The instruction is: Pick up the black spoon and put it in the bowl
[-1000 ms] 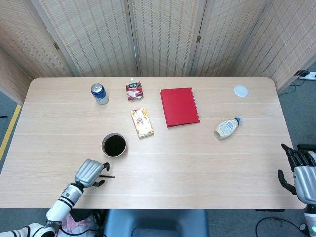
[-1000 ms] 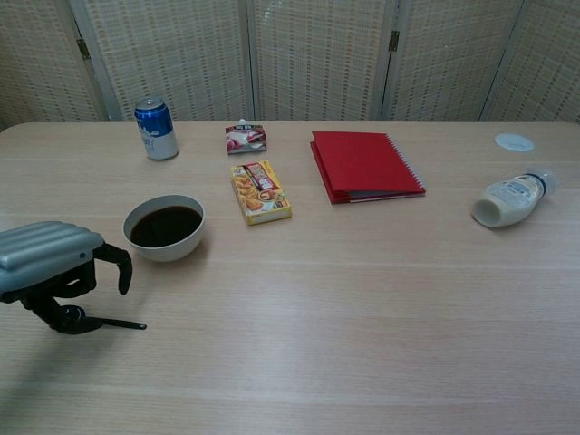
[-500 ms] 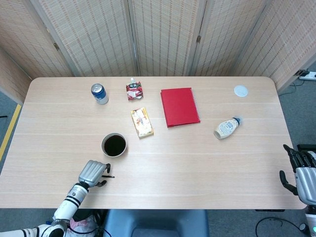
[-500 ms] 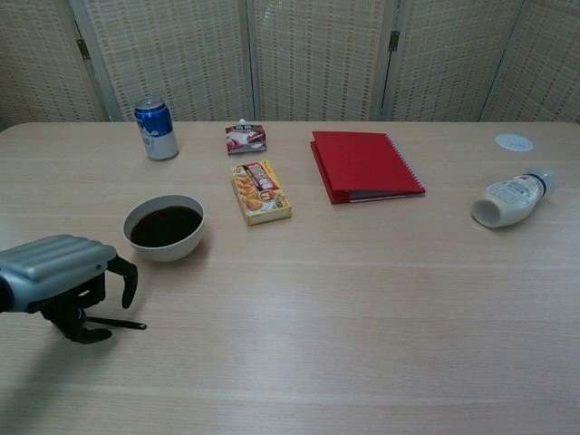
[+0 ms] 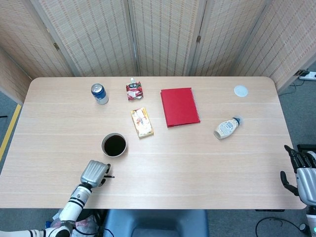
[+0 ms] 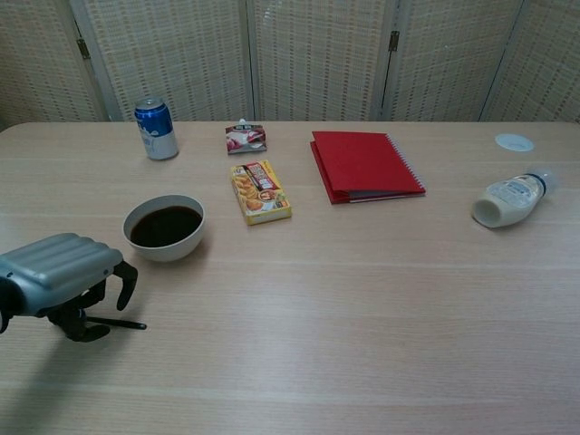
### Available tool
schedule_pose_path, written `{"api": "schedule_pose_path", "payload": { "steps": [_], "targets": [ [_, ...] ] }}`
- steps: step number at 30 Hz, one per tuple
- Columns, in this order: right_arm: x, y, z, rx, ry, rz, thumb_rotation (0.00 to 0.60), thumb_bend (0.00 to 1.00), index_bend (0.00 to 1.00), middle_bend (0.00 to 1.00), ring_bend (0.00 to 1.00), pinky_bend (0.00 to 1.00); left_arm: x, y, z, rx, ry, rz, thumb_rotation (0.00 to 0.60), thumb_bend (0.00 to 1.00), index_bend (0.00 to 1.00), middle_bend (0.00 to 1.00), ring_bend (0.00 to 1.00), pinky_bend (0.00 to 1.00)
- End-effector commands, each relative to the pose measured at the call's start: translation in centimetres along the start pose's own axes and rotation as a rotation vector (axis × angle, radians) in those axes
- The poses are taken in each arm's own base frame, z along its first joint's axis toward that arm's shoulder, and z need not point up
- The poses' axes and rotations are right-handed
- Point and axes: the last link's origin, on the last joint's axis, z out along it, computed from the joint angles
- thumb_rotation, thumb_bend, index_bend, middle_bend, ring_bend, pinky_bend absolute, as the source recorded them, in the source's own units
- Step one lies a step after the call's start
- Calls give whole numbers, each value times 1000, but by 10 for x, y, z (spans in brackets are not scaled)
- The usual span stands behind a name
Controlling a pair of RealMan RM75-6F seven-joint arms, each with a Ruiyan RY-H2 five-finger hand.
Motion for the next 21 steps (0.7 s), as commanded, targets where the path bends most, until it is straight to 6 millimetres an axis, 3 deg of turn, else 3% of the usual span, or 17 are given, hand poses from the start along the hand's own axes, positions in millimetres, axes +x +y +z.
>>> {"api": "schedule_pose_path", "payload": {
  "steps": [1, 21],
  "targets": [
    [0, 1, 0, -2, 0, 1, 600, 394, 87, 176, 205, 171, 0, 4, 2, 6, 7, 29, 600, 344, 526, 1000, 964, 1000],
    [1, 7, -4, -15, 3, 6, 600, 395, 88, 176, 207, 171, 1, 16, 2, 3, -36, 51, 600, 351, 547, 1000, 966, 1000]
  ]
}}
